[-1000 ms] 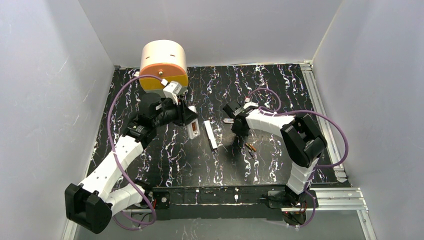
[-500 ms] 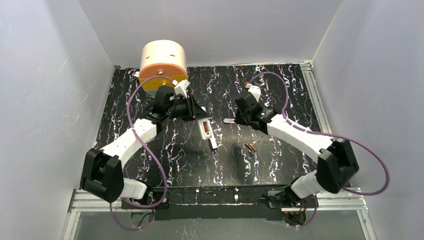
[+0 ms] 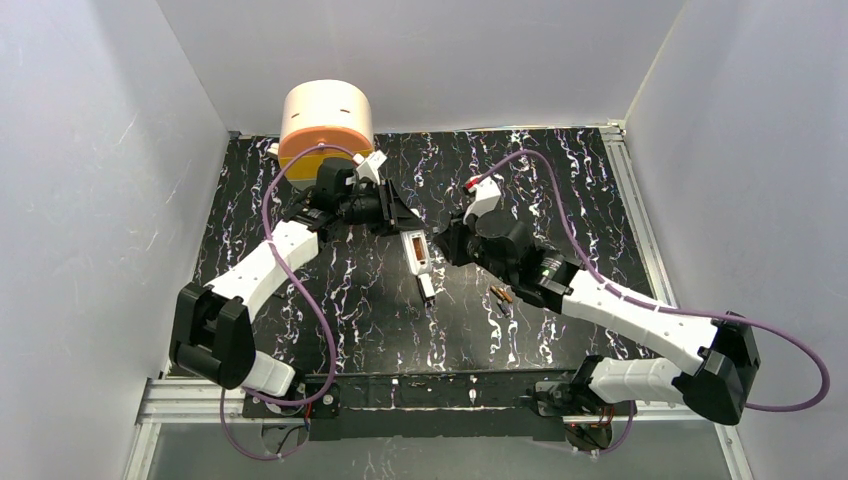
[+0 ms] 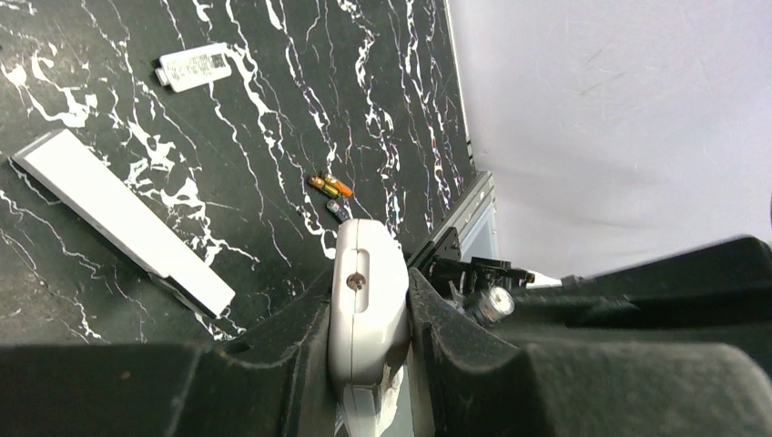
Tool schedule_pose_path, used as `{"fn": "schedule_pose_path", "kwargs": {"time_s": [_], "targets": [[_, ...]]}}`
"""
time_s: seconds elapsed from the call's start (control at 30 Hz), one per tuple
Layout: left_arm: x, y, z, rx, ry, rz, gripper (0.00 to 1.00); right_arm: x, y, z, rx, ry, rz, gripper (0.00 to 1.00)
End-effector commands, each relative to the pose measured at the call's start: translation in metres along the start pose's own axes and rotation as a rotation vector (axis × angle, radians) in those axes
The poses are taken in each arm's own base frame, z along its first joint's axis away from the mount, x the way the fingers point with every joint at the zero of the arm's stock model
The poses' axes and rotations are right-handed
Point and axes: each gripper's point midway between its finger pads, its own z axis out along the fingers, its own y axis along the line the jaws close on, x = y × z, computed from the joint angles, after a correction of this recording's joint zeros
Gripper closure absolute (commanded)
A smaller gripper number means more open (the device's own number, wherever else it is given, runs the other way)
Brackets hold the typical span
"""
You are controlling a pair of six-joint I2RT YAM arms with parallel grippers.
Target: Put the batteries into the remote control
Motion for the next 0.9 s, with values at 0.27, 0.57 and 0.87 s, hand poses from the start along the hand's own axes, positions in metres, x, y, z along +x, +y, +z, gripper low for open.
{"fn": "schedule_pose_path", "kwargs": {"time_s": [0.27, 0.57, 0.87], "targets": [[0.007, -0.02, -0.012, 0.013, 0.09, -0.108, 1.0, -0.019, 0.042, 0.0, -0.096, -0.135, -0.117, 0.91], [0.01, -0.028, -0.013, 0.037, 0.119, -0.159, 1.0, -0.013, 0.043, 0.001, -0.092, -0.145, -0.124, 0.9], [0.011, -0.033, -0.012, 0.048, 0.134, -0.219, 1.0, 0.0, 0.041, 0.005, -0.107, -0.149, -0.12, 0.85]]}}
